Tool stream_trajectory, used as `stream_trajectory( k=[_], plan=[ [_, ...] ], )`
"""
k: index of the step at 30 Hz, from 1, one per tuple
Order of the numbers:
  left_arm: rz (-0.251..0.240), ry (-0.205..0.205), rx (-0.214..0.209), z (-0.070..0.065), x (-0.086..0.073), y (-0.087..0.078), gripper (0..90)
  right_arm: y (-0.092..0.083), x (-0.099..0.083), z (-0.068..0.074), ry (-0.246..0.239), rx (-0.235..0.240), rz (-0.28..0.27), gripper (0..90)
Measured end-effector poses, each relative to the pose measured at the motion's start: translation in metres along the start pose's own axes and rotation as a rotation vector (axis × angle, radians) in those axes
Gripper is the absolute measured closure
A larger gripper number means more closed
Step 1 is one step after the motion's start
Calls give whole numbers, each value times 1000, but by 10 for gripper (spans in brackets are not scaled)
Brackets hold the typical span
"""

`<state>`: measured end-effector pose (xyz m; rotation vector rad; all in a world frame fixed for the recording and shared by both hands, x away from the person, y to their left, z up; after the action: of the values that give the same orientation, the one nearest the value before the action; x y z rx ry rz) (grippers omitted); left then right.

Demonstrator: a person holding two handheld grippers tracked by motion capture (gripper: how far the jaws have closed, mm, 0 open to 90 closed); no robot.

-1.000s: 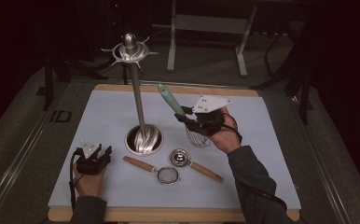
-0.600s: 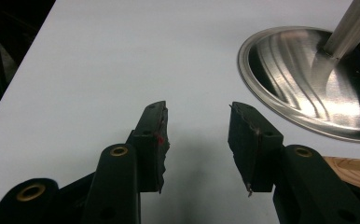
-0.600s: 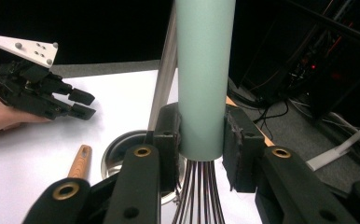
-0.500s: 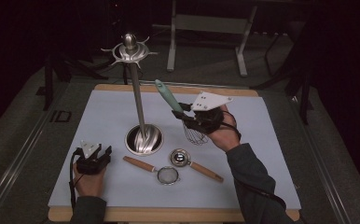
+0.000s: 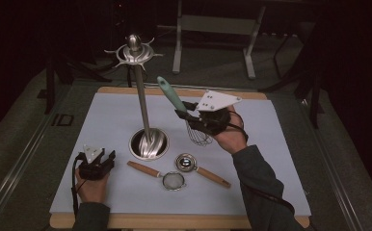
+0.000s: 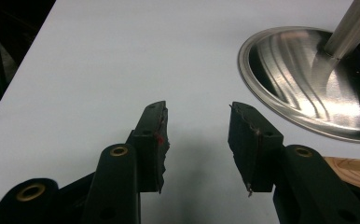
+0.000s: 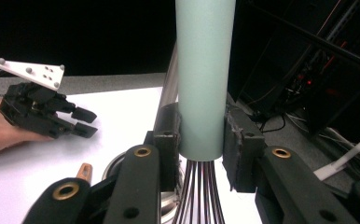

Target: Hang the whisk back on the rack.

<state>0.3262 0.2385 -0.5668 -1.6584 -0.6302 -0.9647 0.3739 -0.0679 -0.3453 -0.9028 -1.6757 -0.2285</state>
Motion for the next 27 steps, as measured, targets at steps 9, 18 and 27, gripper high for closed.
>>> stream_trajectory(
  k=[9,18,27],
  plan=[
    [-1,-1,0,0,0,0,574,0,14,2,-5,6,-33,691],
    [0,-2,1,0,0,0,574,0,25,5,-9,11,-56,690],
    [-3,-6,0,0,0,0,571,5,37,12,-12,26,-75,690]
  ],
)
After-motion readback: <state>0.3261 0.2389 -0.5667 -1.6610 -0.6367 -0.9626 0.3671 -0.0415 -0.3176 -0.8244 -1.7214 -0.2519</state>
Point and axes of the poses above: each handheld gripper's, and its own axes: y roughly forward along the jaws, x roughly out of its top, z roughly to its left, the point moved 5 cm from there along y, roughly forward along the jaws, and after that the axes turned 11 degrees about -x, right-handed, at the moved point
